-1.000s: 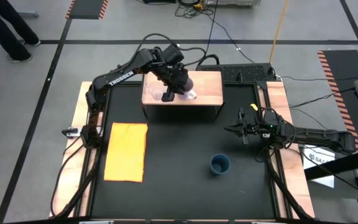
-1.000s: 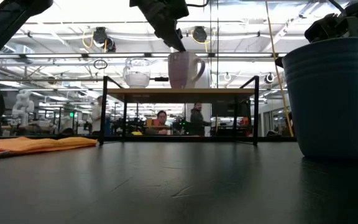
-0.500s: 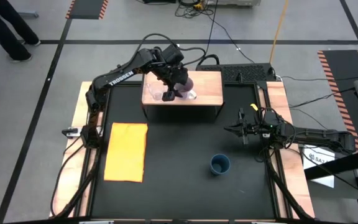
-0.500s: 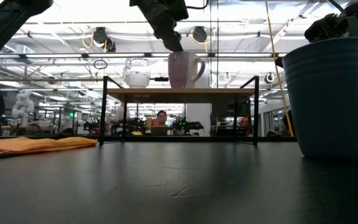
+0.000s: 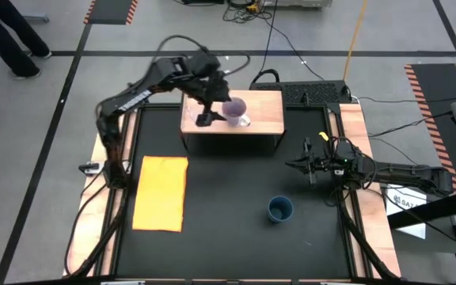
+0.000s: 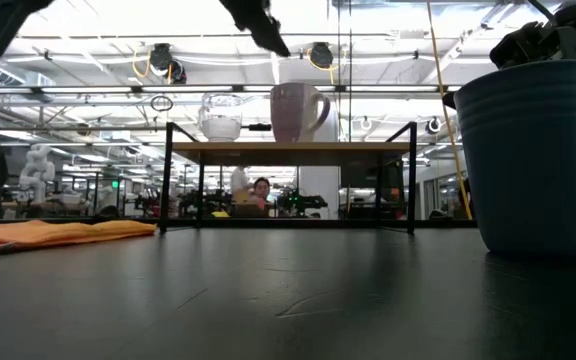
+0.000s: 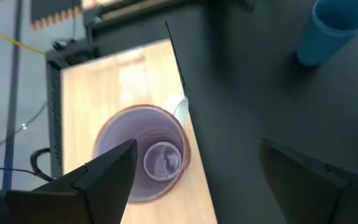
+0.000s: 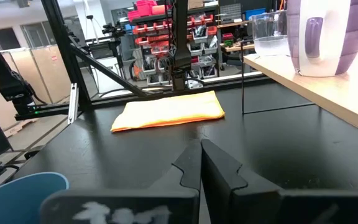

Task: Stack small to large cups/mugs on shelf
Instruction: Put the blue cup on the shelf

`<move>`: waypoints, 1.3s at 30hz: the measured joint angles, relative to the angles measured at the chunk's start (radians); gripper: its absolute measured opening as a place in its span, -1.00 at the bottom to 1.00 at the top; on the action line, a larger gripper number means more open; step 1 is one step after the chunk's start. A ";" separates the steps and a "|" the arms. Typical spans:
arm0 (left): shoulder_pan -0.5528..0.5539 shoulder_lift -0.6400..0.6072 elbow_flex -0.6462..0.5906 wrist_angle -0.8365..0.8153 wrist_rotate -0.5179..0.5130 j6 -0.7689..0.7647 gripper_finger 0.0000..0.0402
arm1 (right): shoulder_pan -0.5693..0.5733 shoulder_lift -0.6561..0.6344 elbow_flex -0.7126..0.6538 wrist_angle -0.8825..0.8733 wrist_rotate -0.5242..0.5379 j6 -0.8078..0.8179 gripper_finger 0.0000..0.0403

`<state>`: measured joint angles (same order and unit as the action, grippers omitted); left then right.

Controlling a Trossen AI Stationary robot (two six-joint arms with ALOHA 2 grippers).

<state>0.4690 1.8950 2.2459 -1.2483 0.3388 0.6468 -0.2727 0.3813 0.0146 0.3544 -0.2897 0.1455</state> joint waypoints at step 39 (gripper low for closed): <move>0.054 -0.473 -0.077 -0.264 0.076 -0.049 -0.99 | 0.000 0.000 0.000 0.000 0.000 0.008 -1.00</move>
<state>0.5232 1.4225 2.1687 -1.5127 0.4147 0.5979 -0.2727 0.3809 0.0147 0.3546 -0.2897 0.1535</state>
